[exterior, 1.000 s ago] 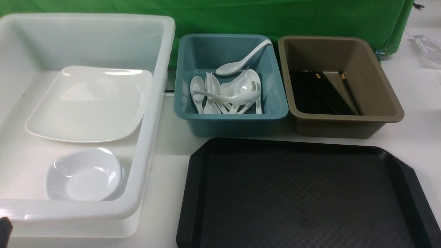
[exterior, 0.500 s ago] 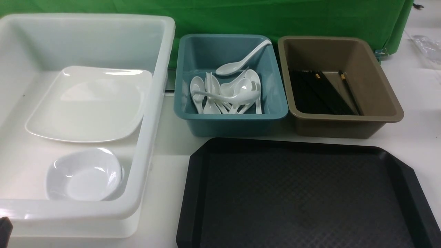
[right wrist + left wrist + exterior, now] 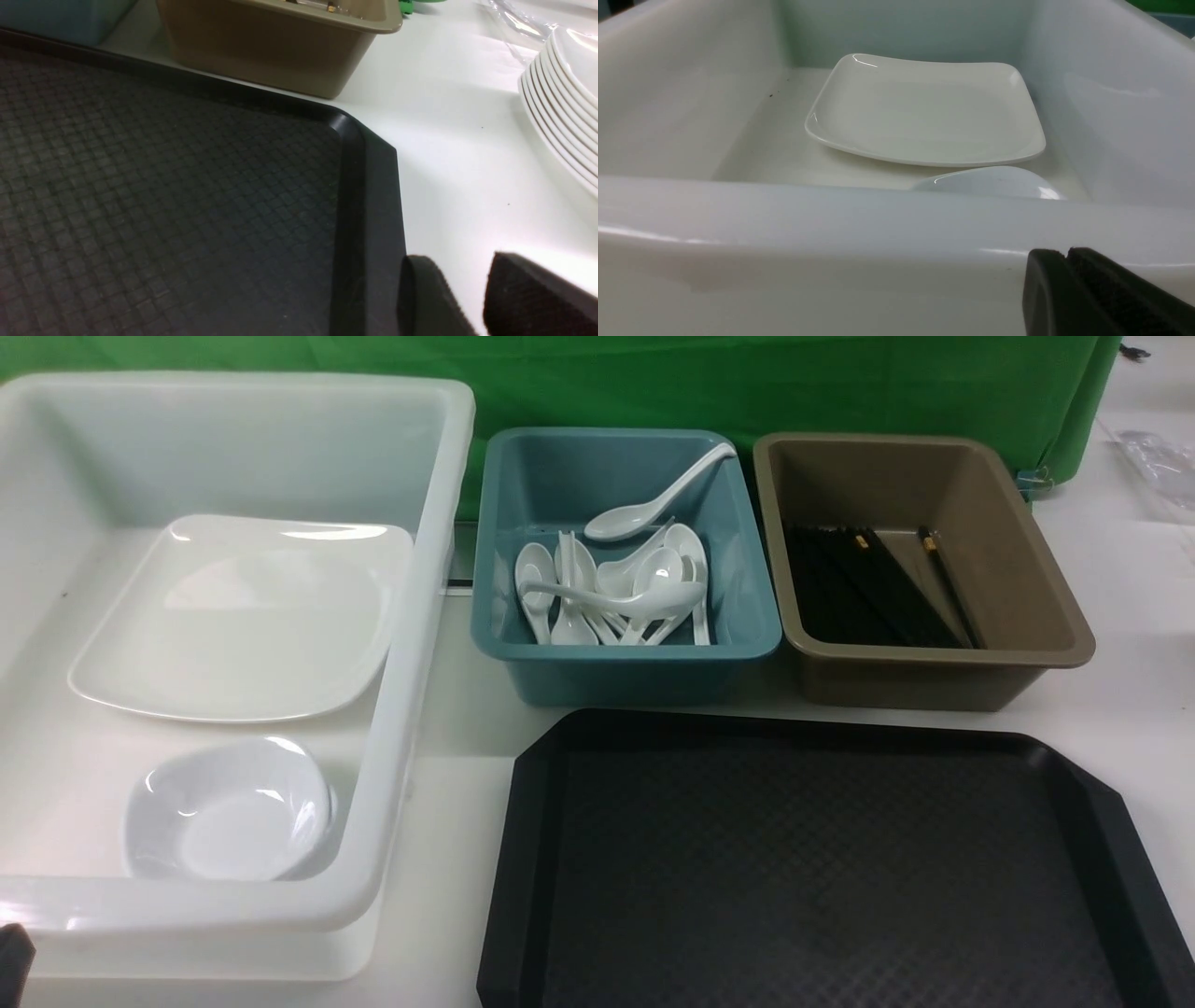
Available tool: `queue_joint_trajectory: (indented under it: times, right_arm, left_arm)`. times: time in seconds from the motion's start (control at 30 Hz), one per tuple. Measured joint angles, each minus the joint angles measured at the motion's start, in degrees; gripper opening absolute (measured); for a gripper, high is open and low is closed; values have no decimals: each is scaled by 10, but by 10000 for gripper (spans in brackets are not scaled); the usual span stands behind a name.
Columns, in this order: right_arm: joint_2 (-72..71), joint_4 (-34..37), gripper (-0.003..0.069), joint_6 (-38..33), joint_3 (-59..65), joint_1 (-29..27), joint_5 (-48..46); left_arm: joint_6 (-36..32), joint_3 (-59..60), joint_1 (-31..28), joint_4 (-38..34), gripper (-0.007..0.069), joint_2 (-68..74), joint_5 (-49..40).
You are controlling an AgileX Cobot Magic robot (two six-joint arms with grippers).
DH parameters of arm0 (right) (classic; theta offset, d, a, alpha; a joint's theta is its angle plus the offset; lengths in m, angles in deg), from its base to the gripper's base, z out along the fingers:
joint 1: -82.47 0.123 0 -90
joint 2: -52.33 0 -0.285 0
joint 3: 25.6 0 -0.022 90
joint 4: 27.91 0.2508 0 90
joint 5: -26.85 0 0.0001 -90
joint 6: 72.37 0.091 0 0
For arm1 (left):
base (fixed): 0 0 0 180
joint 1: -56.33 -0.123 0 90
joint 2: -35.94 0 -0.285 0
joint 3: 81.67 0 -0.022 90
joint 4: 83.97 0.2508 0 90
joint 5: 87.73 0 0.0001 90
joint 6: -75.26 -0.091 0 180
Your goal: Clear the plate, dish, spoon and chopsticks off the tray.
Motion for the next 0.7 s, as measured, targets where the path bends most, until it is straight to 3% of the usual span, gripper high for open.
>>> queue_joint_trajectory:
  times: [0.7]
  right_arm:
    - [0,0,239,12,0,0,0]
  left_arm:
    - [-1,0,0,0,17,0,0]
